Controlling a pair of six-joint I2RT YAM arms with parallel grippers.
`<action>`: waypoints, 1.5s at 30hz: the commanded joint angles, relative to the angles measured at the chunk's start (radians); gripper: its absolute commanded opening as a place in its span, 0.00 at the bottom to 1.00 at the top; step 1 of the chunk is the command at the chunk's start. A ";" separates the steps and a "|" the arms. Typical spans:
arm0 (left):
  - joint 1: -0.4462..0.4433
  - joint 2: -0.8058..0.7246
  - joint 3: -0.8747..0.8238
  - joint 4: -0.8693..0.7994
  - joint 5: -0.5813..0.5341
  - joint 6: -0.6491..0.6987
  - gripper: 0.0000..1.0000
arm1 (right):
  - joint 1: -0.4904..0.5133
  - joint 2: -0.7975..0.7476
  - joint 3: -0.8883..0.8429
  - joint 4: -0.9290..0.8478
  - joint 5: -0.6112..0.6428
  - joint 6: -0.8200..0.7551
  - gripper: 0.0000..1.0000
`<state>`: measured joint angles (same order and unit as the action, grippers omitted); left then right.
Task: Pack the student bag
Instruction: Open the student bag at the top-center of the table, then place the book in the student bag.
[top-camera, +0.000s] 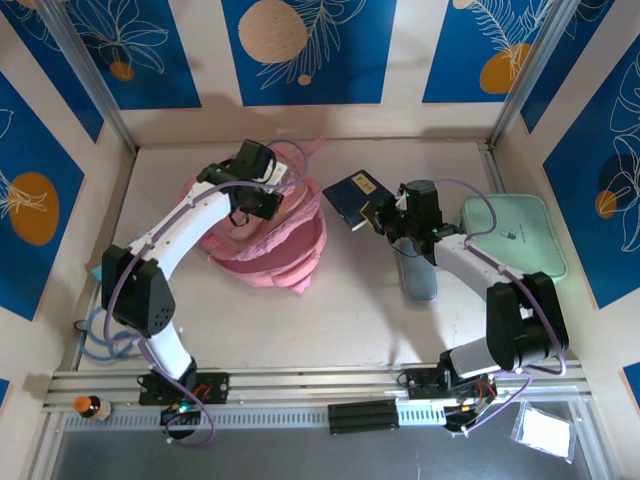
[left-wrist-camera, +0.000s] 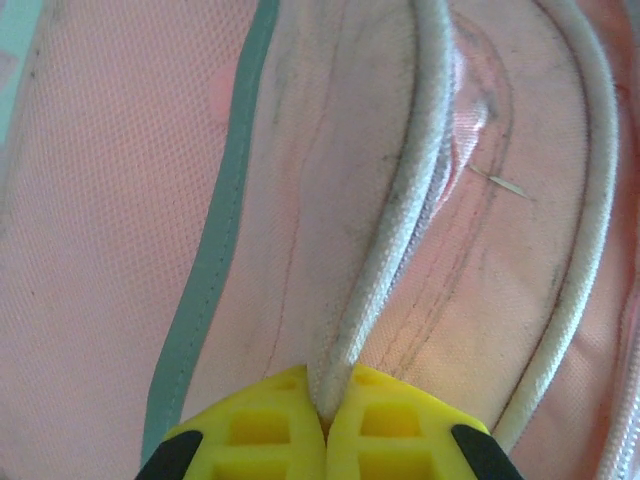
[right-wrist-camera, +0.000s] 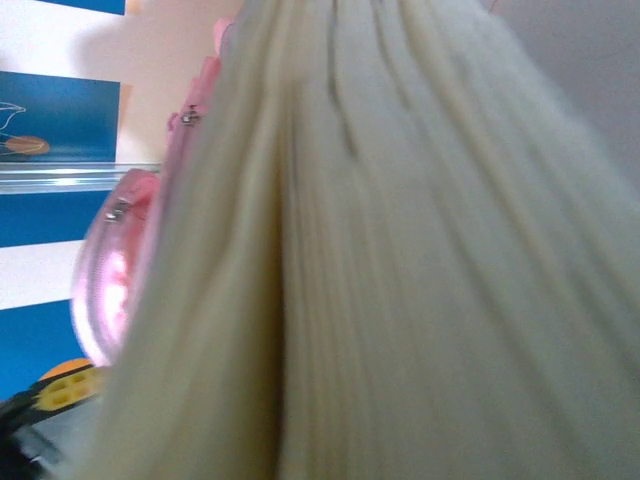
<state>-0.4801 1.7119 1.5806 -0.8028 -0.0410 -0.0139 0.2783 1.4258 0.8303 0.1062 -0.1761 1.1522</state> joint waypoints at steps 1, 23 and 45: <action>-0.009 -0.064 0.059 0.094 0.100 -0.072 0.00 | -0.007 -0.062 -0.017 0.025 -0.026 -0.007 0.00; -0.009 -0.133 0.062 0.284 0.115 -0.243 0.00 | 0.206 0.031 0.013 0.214 -0.075 -0.037 0.00; -0.007 -0.175 0.019 0.380 0.156 -0.332 0.00 | 0.289 0.497 0.383 0.135 -0.136 0.036 0.00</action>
<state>-0.4805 1.6165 1.5787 -0.5789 0.0776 -0.3244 0.5438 1.8801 1.1381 0.2691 -0.2855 1.1713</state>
